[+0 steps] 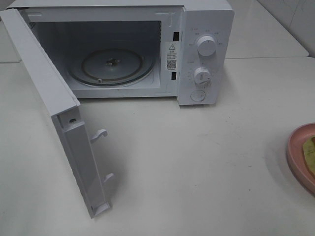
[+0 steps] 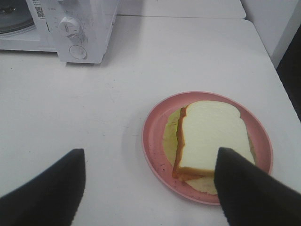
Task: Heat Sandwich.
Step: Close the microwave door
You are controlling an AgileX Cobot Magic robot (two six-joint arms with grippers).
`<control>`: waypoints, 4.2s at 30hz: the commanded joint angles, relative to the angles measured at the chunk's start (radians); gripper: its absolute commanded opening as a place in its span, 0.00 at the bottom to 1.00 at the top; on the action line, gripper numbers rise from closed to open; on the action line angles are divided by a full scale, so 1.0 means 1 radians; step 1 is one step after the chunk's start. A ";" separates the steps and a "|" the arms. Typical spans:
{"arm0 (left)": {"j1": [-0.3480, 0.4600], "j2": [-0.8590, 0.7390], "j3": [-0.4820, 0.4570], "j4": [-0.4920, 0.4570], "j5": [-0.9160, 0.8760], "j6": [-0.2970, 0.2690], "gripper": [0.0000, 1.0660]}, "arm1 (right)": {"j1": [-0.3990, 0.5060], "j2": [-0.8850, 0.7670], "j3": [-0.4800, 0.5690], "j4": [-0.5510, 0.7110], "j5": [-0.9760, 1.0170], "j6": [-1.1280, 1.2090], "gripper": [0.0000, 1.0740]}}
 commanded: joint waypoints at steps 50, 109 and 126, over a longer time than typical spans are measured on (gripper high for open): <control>-0.039 1.293 0.223 0.380 -1.732 -0.204 0.00 | -0.007 -0.029 0.002 -0.001 -0.014 0.003 0.69; -0.657 1.872 -0.541 -0.267 -1.660 0.142 0.00 | -0.007 -0.029 0.002 -0.001 -0.014 0.003 0.68; -0.685 1.898 -0.678 -0.311 -1.447 0.215 0.00 | -0.007 -0.029 0.002 -0.001 -0.014 0.003 0.68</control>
